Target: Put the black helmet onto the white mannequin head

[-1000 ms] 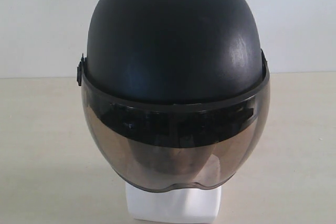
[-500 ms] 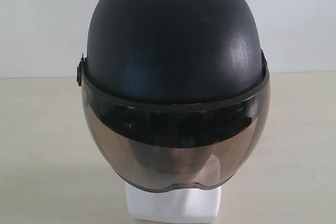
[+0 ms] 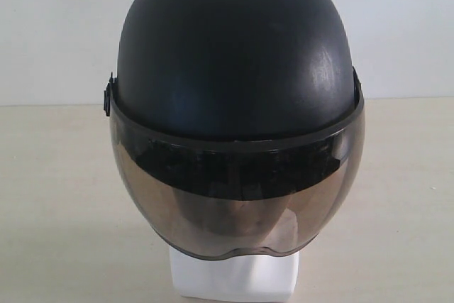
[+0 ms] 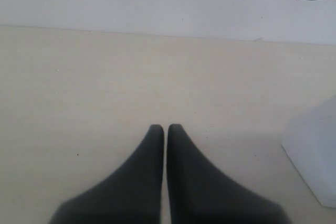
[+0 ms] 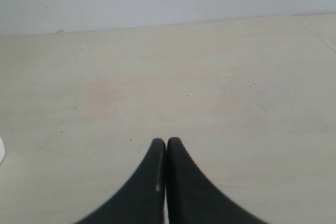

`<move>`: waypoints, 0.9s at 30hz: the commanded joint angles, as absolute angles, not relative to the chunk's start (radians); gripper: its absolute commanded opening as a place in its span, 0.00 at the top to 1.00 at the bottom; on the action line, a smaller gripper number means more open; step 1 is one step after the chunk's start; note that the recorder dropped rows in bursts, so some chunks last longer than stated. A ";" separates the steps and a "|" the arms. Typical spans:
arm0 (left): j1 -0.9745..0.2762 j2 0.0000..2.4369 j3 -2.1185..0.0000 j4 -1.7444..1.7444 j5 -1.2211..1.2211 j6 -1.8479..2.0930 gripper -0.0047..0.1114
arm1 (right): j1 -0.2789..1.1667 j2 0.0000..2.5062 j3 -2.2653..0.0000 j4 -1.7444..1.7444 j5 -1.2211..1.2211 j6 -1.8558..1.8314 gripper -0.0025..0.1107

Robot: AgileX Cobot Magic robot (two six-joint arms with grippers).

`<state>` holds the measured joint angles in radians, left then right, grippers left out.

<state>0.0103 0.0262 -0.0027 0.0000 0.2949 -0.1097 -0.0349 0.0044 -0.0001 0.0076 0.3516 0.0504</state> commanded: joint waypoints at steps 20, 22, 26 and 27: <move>0.016 0.023 0.000 -0.011 0.296 -0.104 0.92 | -0.039 0.000 0.000 0.016 0.322 0.045 0.98; 0.016 0.023 0.000 -0.011 0.296 -0.104 0.92 | -0.039 0.000 0.000 0.016 0.322 0.045 0.98; 0.016 0.023 0.000 -0.011 0.296 -0.104 0.92 | -0.039 0.000 0.000 0.016 0.322 0.045 0.98; 0.016 0.023 0.000 -0.011 0.296 -0.104 0.92 | -0.039 0.000 0.000 0.016 0.322 0.045 0.98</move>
<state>0.0103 0.0262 -0.0027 0.0000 0.2949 -0.1082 -0.0349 0.0044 -0.0001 0.0158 0.3310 0.0522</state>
